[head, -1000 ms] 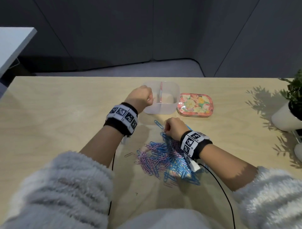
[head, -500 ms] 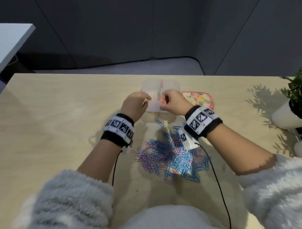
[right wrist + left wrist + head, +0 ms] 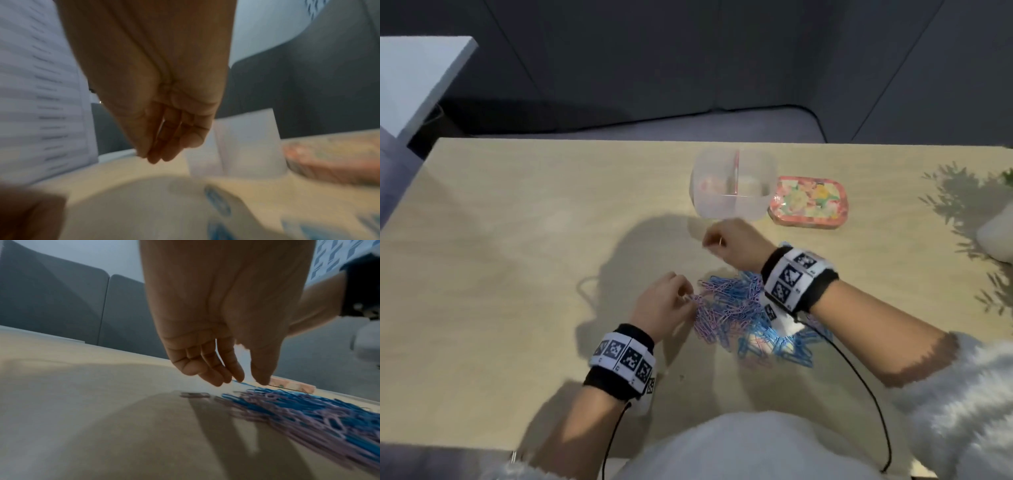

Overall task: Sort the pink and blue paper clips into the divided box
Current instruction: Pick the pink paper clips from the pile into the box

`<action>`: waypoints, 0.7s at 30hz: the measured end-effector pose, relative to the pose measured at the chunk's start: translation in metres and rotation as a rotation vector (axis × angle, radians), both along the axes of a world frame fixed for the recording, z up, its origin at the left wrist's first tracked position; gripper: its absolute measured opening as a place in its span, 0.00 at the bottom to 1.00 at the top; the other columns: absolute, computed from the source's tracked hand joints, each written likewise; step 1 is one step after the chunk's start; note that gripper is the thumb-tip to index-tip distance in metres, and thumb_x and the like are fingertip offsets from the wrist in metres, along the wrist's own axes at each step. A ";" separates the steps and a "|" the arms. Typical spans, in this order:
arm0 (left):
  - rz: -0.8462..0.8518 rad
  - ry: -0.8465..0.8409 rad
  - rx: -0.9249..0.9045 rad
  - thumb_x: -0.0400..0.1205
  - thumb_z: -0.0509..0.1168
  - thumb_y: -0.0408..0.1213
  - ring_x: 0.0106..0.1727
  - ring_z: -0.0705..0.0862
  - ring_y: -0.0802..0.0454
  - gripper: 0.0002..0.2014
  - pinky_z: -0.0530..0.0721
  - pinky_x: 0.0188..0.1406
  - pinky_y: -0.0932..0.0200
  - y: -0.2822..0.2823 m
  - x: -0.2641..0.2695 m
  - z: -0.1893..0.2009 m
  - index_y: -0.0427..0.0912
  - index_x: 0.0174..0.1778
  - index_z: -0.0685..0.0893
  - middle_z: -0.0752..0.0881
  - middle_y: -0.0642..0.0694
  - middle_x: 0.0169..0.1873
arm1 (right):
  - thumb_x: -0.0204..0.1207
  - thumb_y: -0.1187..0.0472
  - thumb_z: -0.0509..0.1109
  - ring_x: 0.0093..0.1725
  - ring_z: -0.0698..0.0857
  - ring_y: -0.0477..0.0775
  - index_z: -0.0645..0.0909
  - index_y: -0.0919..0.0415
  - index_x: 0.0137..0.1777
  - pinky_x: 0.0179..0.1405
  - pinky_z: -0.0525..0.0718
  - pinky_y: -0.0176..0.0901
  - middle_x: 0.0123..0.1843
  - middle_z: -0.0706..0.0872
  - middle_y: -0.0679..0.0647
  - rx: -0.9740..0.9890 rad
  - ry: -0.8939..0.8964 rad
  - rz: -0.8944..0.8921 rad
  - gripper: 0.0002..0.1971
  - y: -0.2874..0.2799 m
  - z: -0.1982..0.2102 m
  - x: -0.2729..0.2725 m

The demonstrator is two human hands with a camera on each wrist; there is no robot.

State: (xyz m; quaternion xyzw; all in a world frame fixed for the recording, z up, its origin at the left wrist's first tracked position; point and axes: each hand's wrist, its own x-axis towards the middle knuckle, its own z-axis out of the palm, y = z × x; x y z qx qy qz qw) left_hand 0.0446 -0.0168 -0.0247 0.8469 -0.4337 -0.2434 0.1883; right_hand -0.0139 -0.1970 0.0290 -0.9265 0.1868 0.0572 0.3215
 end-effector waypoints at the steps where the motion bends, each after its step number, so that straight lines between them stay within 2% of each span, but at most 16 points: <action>1: -0.006 0.003 0.000 0.76 0.68 0.47 0.45 0.80 0.52 0.13 0.82 0.46 0.54 -0.001 -0.003 -0.002 0.44 0.50 0.80 0.79 0.49 0.47 | 0.77 0.66 0.65 0.55 0.85 0.56 0.86 0.62 0.54 0.58 0.79 0.44 0.55 0.89 0.57 0.001 0.071 0.065 0.10 0.008 -0.010 -0.006; 4: 0.036 -0.054 0.030 0.73 0.70 0.53 0.49 0.80 0.49 0.20 0.82 0.47 0.49 -0.005 -0.009 -0.009 0.44 0.53 0.78 0.79 0.47 0.50 | 0.77 0.62 0.66 0.63 0.78 0.58 0.85 0.61 0.55 0.59 0.74 0.47 0.58 0.85 0.57 -0.122 0.162 0.147 0.10 0.023 -0.032 -0.012; 6: 0.081 -0.107 0.059 0.73 0.68 0.54 0.49 0.80 0.47 0.20 0.82 0.45 0.49 -0.007 -0.012 -0.011 0.43 0.51 0.77 0.79 0.47 0.49 | 0.74 0.57 0.69 0.61 0.76 0.60 0.84 0.60 0.50 0.55 0.74 0.50 0.55 0.83 0.58 -0.217 0.159 0.162 0.09 0.029 -0.038 -0.012; 8: 0.102 -0.121 0.070 0.74 0.67 0.52 0.47 0.80 0.45 0.17 0.79 0.43 0.50 -0.008 -0.015 -0.010 0.42 0.48 0.76 0.79 0.45 0.46 | 0.73 0.55 0.68 0.58 0.76 0.61 0.85 0.60 0.48 0.52 0.73 0.51 0.53 0.83 0.58 -0.293 0.158 0.201 0.10 0.035 -0.039 -0.011; 12: 0.118 -0.111 0.059 0.80 0.62 0.45 0.49 0.80 0.43 0.10 0.75 0.42 0.52 -0.008 -0.014 -0.009 0.41 0.49 0.79 0.80 0.43 0.47 | 0.79 0.53 0.63 0.61 0.75 0.61 0.84 0.58 0.57 0.54 0.72 0.52 0.58 0.83 0.57 -0.449 0.171 0.323 0.14 0.038 -0.044 -0.015; 14: 0.113 -0.103 0.045 0.81 0.61 0.43 0.50 0.80 0.44 0.09 0.77 0.43 0.51 -0.007 -0.010 -0.007 0.42 0.48 0.81 0.80 0.44 0.48 | 0.80 0.54 0.61 0.62 0.75 0.62 0.83 0.59 0.58 0.54 0.72 0.52 0.59 0.82 0.57 -0.472 0.157 0.336 0.14 0.036 -0.046 -0.020; 17: 0.156 -0.103 -0.029 0.81 0.62 0.42 0.52 0.79 0.46 0.09 0.79 0.47 0.50 -0.005 -0.005 -0.002 0.42 0.46 0.84 0.81 0.45 0.48 | 0.78 0.57 0.63 0.60 0.76 0.61 0.84 0.61 0.54 0.57 0.74 0.52 0.58 0.80 0.57 -0.414 0.091 0.246 0.12 0.026 -0.046 -0.027; 19: 0.202 -0.064 -0.081 0.81 0.62 0.40 0.53 0.80 0.48 0.09 0.78 0.51 0.53 -0.003 0.001 0.003 0.42 0.48 0.87 0.83 0.45 0.50 | 0.76 0.60 0.66 0.55 0.78 0.59 0.85 0.63 0.48 0.56 0.77 0.52 0.52 0.81 0.57 -0.231 -0.019 0.077 0.08 0.017 -0.046 -0.034; 21: 0.252 0.026 -0.149 0.80 0.64 0.37 0.49 0.83 0.51 0.09 0.76 0.48 0.61 0.000 0.008 0.005 0.40 0.50 0.88 0.88 0.45 0.49 | 0.74 0.63 0.70 0.45 0.79 0.54 0.85 0.65 0.42 0.50 0.78 0.47 0.44 0.83 0.55 0.001 -0.126 -0.103 0.05 0.009 -0.044 -0.039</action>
